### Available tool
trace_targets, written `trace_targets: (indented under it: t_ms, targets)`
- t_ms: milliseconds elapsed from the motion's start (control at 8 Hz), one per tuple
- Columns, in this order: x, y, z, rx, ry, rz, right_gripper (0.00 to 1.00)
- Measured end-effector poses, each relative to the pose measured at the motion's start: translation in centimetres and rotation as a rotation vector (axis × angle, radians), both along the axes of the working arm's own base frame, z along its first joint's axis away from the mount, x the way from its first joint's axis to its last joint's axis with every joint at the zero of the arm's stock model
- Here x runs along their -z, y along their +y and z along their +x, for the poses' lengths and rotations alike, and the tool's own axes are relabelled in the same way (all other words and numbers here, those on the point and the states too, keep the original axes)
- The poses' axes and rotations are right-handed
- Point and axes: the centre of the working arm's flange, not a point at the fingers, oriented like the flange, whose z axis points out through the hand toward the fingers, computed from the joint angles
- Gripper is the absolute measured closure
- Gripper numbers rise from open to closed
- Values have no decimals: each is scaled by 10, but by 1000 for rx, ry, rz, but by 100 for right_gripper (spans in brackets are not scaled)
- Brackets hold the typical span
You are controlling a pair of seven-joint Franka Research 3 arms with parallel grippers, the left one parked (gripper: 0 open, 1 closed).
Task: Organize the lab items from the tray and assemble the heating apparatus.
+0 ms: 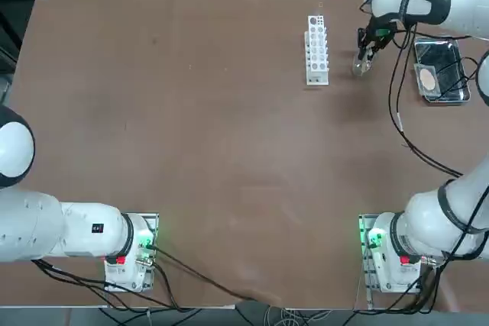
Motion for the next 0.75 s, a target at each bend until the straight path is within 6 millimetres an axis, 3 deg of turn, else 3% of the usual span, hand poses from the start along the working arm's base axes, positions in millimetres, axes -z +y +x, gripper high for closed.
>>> trace_targets:
  t_ms: [750]
  targets:
    - [9,-42,-5,56,19,-21,69]
